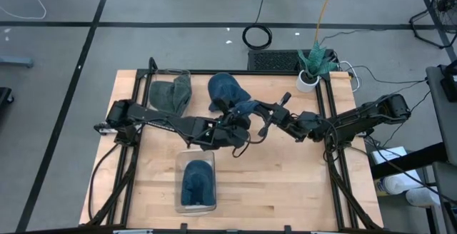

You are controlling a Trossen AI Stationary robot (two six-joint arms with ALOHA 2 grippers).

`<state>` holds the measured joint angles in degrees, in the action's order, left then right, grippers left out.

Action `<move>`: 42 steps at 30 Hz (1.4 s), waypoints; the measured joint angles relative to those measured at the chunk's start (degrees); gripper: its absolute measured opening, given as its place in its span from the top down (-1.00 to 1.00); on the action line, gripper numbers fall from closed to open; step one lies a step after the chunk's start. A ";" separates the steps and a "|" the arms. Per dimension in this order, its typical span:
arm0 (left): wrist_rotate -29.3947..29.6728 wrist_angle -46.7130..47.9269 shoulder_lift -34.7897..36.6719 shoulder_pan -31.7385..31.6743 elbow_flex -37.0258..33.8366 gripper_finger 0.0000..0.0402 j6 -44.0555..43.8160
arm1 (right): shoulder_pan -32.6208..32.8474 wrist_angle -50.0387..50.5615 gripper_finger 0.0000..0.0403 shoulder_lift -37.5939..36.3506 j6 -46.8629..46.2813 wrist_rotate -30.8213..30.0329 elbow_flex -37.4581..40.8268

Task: Pick & Place hat
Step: Put the bottom blue cap into the bottom transparent bin

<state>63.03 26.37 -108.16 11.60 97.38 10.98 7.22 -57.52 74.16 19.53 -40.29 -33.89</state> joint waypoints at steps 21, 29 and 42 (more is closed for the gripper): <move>-9.20 4.66 0.75 -0.08 -0.04 0.91 -8.81 | -0.01 0.48 1.00 0.01 0.00 0.10 0.00; -13.95 15.22 8.16 0.43 -0.04 0.96 -16.22 | 0.02 0.79 0.90 0.01 -1.40 6.14 0.00; -15.05 29.12 13.66 0.91 -0.04 0.98 -20.68 | -0.04 5.43 0.03 -0.01 -11.01 22.31 -1.96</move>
<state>47.99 55.49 -94.50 12.52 97.34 -9.69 7.18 -52.08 74.15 8.52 -17.98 -35.85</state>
